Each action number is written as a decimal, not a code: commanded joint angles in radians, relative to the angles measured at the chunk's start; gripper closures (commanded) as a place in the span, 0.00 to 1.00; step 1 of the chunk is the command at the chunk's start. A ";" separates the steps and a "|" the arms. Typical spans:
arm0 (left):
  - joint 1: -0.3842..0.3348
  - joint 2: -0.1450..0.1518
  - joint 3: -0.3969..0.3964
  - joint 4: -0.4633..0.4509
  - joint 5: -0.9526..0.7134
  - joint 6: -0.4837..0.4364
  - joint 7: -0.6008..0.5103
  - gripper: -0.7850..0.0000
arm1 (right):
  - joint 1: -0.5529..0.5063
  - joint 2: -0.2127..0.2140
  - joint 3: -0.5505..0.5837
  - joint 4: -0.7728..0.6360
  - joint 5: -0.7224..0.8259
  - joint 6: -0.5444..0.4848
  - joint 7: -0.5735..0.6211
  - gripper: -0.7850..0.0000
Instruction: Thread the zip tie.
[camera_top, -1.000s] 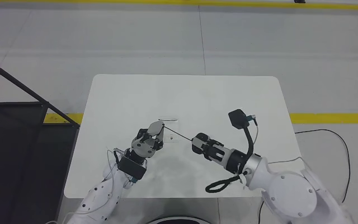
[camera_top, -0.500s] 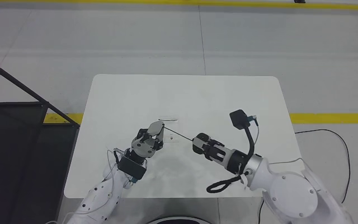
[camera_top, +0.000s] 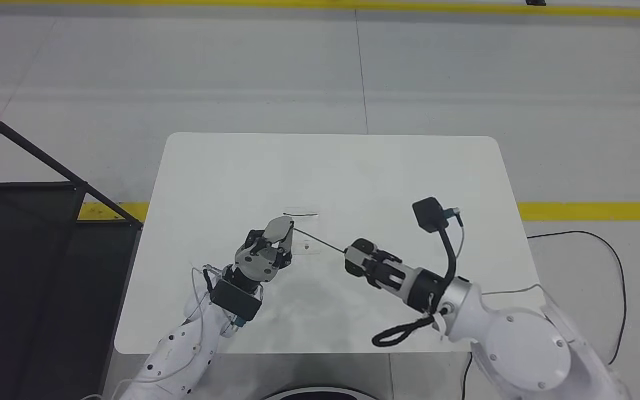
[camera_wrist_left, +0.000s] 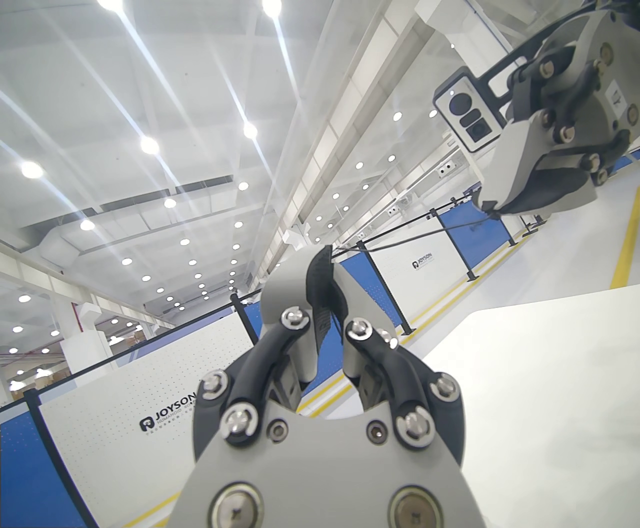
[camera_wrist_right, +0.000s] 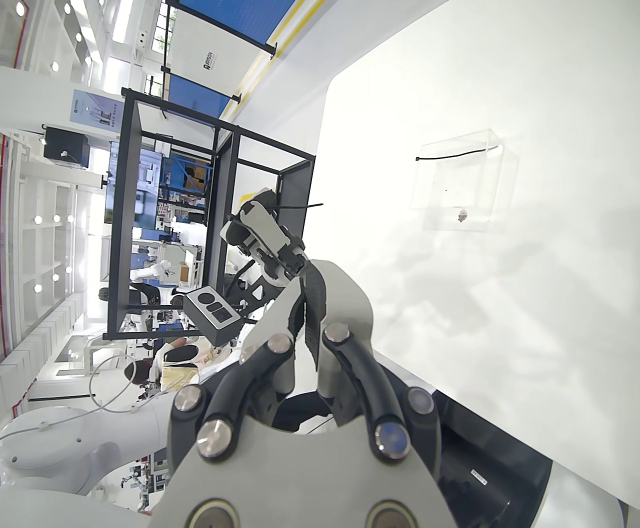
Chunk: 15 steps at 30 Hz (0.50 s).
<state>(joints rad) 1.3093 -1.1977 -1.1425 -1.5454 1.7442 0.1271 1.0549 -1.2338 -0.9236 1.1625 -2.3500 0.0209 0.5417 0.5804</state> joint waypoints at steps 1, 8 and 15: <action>0.000 0.000 0.000 0.000 0.000 0.000 0.000 1.00 | -0.003 -0.001 0.001 0.000 -0.002 -0.002 0.001 1.00; 0.000 0.000 0.000 0.000 0.000 0.000 0.000 1.00 | -0.006 -0.005 -0.001 0.000 -0.007 0.001 0.004 1.00; 0.000 0.000 0.000 0.000 0.000 0.000 0.000 1.00 | -0.003 -0.010 -0.004 0.000 -0.003 0.007 0.004 1.00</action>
<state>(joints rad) 1.3093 -1.1977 -1.1425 -1.5454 1.7442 0.1271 1.0549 -1.2370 -0.9333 1.1584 -2.3500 0.0155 0.5466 0.5849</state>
